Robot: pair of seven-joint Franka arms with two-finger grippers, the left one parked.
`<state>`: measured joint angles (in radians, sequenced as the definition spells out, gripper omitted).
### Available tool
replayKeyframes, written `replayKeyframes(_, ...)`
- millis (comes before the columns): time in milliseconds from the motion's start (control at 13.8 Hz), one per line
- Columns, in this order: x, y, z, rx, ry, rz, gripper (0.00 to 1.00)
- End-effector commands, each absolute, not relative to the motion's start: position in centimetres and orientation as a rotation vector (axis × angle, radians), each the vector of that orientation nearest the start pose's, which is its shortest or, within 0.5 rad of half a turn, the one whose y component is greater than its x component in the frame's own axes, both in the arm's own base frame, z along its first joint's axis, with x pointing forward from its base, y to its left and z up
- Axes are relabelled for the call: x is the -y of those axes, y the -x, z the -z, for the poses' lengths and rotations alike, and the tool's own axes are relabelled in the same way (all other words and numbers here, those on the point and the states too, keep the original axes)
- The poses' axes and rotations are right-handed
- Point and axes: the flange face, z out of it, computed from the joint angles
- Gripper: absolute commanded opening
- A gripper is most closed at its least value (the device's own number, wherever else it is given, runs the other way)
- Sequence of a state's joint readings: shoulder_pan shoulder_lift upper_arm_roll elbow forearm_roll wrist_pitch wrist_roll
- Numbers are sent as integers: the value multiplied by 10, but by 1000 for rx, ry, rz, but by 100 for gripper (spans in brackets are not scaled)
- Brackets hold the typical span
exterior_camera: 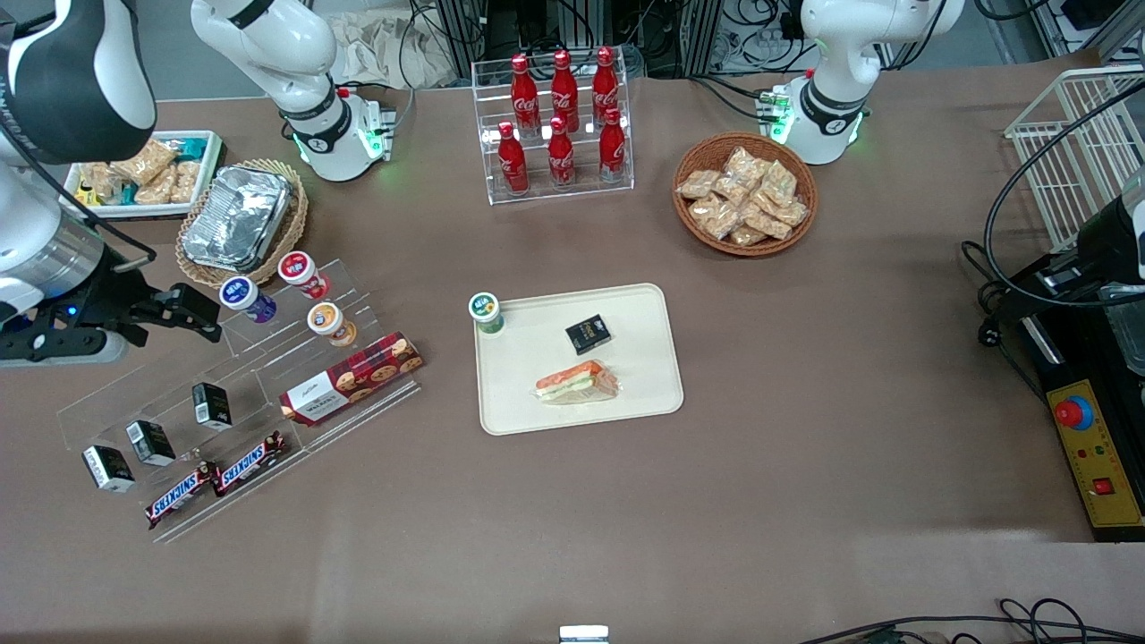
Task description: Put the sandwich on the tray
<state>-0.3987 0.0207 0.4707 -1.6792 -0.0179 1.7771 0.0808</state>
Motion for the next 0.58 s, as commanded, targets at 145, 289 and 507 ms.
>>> replayKeyframes(145, -12, -544, -584, -132, 3125, 124, 100)
replayKeyframes(289, 2, -544, -585, -151, 3117, 105, 100)
replayKeyframes(507, 5, -540, -591, -142, 3112, 77, 100)
